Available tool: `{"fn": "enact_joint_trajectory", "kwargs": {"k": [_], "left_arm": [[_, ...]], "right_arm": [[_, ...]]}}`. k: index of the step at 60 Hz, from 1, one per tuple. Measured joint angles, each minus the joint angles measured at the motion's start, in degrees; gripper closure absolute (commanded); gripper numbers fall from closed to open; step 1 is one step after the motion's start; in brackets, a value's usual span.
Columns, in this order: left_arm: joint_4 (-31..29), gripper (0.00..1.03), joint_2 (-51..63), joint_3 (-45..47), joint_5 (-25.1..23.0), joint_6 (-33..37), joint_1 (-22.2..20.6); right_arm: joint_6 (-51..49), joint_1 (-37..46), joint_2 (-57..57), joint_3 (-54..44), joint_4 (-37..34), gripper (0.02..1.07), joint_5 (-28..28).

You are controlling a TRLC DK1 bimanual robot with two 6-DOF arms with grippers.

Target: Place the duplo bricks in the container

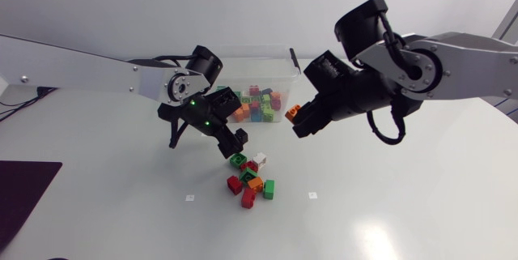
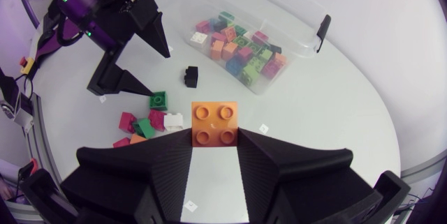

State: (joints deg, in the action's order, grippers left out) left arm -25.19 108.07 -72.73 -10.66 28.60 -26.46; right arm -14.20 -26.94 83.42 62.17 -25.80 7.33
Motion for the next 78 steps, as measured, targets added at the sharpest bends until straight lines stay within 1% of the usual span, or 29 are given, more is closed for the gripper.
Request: {"fn": "enact_joint_trajectory", "kwargs": {"k": [15,37,44,47,50,53,57,59,61,65,75,78], "left_arm": [[1.4,0.05,3.5,-1.2,0.0,0.0,1.2],[4.4,0.05,10.6,-6.6,-0.9,0.0,1.7],[4.7,0.08,12.0,-8.0,-0.9,-0.1,2.0],[4.8,0.12,12.3,-8.4,-0.9,-0.1,2.3],[5.0,0.12,12.7,-8.9,-0.9,-0.1,2.5],[5.1,0.16,13.0,-9.4,-0.9,-0.1,2.7],[5.5,0.18,13.4,-9.8,-0.9,-0.2,2.7],[5.7,0.21,13.7,-9.9,-0.9,-0.3,2.7],[5.8,0.28,13.9,-10.1,-0.9,-0.3,2.7],[5.8,0.34,14.7,-10.2,-1.1,-0.3,2.7],[5.8,0.61,15.8,-10.3,-1.6,-0.5,2.7],[5.8,0.69,15.8,-10.3,-2.4,-0.5,2.7]], "right_arm": [[0.0,0.9,-0.5,2.1,-0.1,0.78,0.6],[0.1,0.9,-0.5,6.8,0.6,0.78,1.0],[0.1,0.9,0.4,8.7,0.7,0.78,1.3],[0.1,0.9,1.0,9.6,0.7,0.78,1.4],[0.1,0.9,1.6,10.4,0.7,0.78,1.4],[0.1,0.9,2.3,11.4,0.7,0.78,1.5],[0.1,0.9,3.3,12.6,1.0,0.78,1.4],[0.1,0.9,4.0,13.2,1.6,0.78,1.5],[0.1,0.9,4.7,13.8,1.9,0.78,1.4],[0.3,0.9,6.1,14.8,2.7,0.78,1.5],[0.3,0.9,9.4,16.9,3.9,0.78,1.4],[0.3,0.9,10.3,17.4,4.5,0.78,1.5]]}}
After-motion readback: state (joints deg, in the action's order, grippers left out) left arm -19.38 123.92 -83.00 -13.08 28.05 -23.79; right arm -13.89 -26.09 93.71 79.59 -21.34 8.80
